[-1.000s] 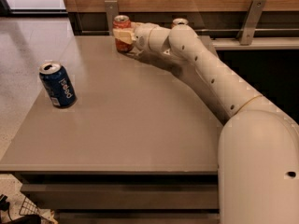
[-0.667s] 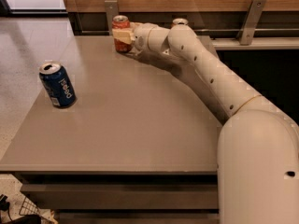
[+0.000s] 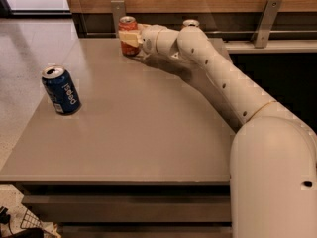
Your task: Move coke can near pepsi can
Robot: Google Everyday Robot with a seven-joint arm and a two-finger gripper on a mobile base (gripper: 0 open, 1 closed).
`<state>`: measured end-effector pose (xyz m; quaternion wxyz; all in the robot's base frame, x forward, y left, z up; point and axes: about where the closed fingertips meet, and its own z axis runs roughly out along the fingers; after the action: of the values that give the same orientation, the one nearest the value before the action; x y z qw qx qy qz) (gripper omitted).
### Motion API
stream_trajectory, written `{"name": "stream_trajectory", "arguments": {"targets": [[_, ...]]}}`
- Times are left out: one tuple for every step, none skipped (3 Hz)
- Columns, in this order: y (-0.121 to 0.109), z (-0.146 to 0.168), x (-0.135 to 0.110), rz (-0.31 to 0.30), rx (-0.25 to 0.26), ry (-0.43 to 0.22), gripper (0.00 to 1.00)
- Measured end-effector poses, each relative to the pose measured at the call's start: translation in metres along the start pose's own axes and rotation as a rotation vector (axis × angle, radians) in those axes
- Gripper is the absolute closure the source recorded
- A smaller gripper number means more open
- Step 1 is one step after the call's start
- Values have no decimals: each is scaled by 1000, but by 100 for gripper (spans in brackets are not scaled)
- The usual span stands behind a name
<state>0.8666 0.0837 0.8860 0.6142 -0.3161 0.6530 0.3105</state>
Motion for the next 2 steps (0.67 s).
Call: {"name": "stream_trajectory", "arguments": {"targets": [[11,-11,-8,-13,4,12,100],[35,-39,-26,-38,8,30,100]]}}
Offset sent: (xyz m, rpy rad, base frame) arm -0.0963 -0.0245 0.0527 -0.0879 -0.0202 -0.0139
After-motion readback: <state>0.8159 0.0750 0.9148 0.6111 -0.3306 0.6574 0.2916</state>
